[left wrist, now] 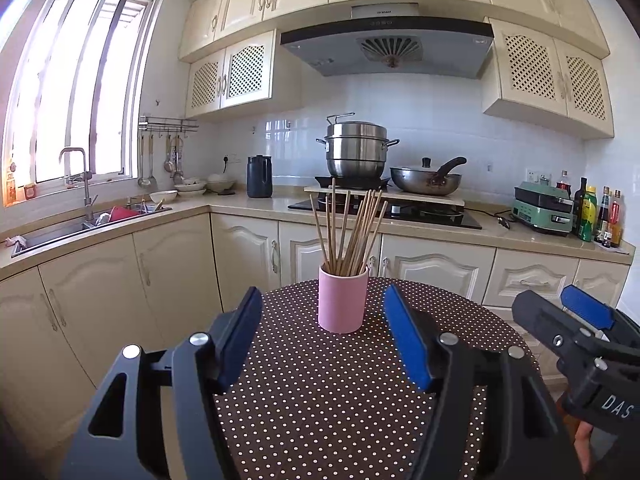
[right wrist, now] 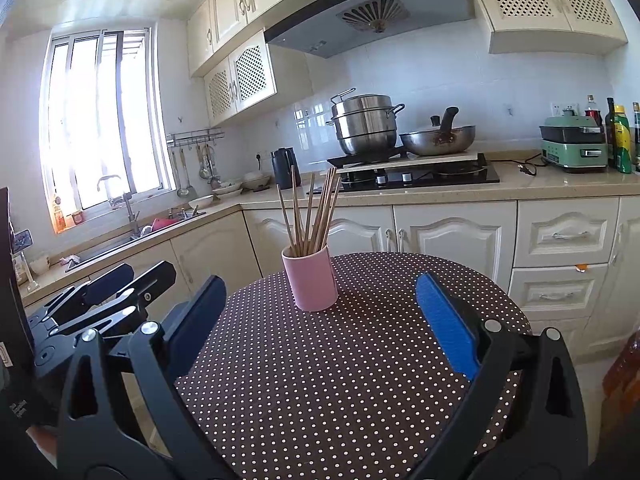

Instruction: Organize utensils

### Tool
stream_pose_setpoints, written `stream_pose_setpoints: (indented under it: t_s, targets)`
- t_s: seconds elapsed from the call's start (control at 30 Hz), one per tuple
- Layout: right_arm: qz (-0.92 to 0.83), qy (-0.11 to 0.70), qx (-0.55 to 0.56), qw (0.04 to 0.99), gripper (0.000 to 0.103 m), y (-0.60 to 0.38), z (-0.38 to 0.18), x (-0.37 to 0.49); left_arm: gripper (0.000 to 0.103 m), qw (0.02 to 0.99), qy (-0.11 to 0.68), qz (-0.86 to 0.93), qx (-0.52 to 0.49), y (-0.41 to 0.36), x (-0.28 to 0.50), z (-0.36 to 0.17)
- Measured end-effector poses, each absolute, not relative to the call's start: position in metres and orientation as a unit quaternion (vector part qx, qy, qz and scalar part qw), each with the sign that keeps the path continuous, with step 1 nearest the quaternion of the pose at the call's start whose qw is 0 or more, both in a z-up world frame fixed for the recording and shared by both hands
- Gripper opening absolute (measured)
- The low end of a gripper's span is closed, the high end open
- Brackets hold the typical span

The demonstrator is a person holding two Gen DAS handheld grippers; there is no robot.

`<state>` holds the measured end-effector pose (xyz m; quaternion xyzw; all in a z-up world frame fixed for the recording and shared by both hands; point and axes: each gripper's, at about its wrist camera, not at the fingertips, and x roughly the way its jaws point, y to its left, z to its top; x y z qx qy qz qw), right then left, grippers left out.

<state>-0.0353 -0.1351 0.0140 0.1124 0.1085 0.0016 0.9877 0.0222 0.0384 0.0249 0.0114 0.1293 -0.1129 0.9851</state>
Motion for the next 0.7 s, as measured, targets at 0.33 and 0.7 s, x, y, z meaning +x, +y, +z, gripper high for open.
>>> stream_pose_setpoints:
  t_s: [0.33, 0.7]
  targets:
    - [0.004, 0.116, 0.115, 0.986, 0.094, -0.1367, 0.0118, -0.0341, 0.066, 0.984, 0.133, -0.117, 0.015, 0.0346, 0.0222, 0.0237]
    - [0.005, 0.119, 0.119, 0.986, 0.094, -0.1364, 0.0102, -0.0332, 0.066, 0.984, 0.136, -0.117, 0.018, 0.0342, 0.0229, 0.0244]
